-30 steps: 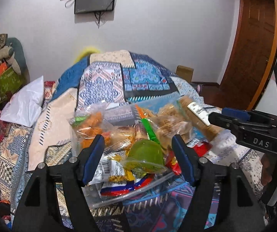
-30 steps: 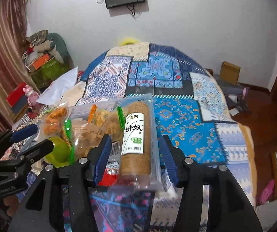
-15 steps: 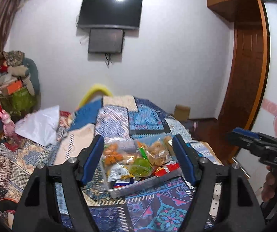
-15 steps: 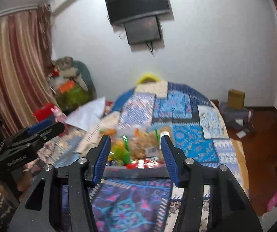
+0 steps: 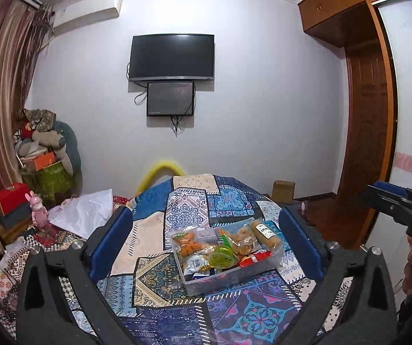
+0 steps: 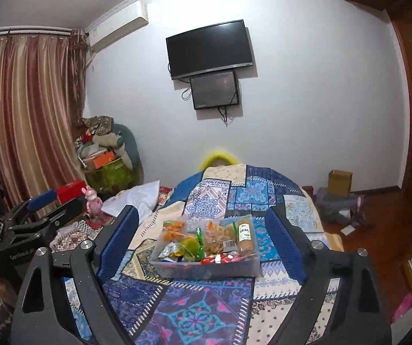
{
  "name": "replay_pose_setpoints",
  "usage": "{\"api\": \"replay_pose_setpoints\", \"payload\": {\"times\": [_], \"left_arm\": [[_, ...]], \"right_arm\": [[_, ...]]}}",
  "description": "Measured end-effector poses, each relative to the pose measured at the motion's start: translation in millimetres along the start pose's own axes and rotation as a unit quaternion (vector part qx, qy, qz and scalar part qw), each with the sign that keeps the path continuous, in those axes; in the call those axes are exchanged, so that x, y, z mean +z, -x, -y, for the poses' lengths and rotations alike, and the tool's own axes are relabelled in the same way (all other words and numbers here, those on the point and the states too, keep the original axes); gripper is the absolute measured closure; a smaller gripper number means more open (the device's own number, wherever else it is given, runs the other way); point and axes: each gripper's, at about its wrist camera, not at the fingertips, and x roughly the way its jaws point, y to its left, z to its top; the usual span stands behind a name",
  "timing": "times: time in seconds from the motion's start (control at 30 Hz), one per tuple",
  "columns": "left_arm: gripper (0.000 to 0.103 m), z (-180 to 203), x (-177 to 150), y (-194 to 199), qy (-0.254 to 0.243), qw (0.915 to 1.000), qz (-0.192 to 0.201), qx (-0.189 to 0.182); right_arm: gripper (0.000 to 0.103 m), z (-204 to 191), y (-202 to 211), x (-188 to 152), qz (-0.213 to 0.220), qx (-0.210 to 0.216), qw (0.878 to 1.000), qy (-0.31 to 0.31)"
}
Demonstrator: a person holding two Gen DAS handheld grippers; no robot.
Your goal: Organize snacks
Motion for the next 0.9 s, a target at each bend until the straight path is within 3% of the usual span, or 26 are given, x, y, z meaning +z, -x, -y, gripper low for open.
{"api": "replay_pose_setpoints", "payload": {"times": [0.1,0.47,0.9], "left_arm": [[0.000,3.5,-0.9,5.5,-0.004,1.0000,0.002,-0.002],[0.000,8.7,-3.8,14.6,-0.008,0.9999,0.009,-0.005],[0.000,10.7,-5.9,17.7,-0.004,0.9999,0.008,-0.009]], "right_arm": [[0.000,-3.7,5.0,-3.0,0.012,-0.017,1.000,0.005],[0.000,-15.3,22.0,-9.9,0.028,-0.038,0.999,0.027],[0.000,-24.8,29.7,-10.9,0.035,-0.032,0.998,0.042]]}}
